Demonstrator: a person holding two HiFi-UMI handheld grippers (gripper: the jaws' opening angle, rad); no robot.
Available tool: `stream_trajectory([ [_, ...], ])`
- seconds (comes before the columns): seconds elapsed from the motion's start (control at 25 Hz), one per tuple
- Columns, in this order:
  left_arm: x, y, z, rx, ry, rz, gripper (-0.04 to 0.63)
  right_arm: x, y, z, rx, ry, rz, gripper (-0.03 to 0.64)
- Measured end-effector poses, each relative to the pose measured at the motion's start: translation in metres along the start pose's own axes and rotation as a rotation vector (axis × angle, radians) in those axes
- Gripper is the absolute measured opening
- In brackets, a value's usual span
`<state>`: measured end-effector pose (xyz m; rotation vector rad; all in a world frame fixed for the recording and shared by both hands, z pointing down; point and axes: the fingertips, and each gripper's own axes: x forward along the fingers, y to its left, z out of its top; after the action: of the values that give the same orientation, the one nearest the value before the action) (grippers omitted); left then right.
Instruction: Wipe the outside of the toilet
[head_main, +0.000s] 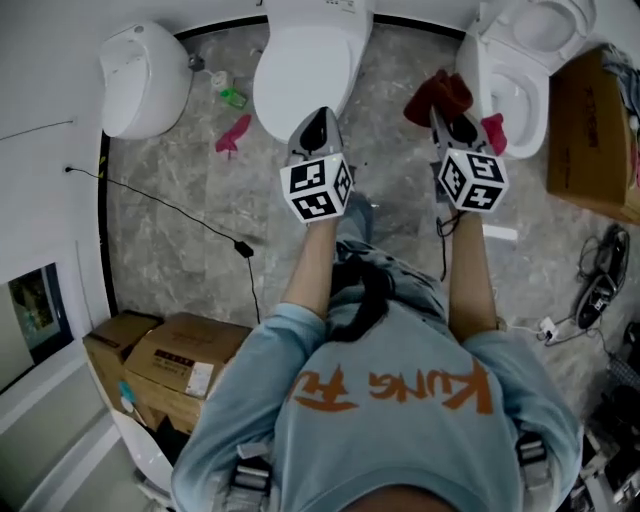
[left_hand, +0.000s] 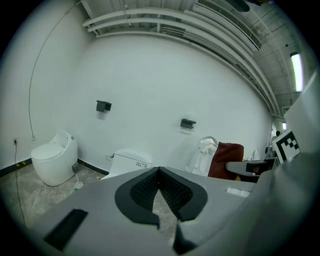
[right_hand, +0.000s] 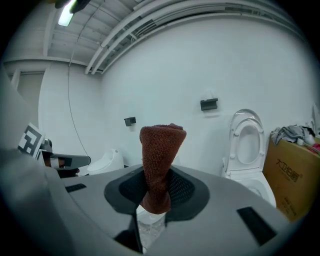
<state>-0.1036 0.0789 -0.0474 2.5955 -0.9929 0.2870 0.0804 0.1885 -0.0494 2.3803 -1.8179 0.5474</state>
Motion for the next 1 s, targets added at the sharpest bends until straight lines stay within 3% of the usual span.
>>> stream_trajectory([
  [0.28,0.098,0.050,-0.007,-0.005,0.107,-0.008,-0.008,0.109,-0.009,-0.009,-0.029,0.092,-0.011,0.092],
  [0.52,0.151,0.056,-0.044,-0.023,0.191,0.004,-0.008,0.152,-0.041,-0.055,-0.013,0.195,-0.004,0.092],
  [1.0,0.227,0.059,-0.146,-0.111,0.263,0.183,-0.008,0.252,-0.096,-0.159,-0.093,0.358,0.172,0.092],
])
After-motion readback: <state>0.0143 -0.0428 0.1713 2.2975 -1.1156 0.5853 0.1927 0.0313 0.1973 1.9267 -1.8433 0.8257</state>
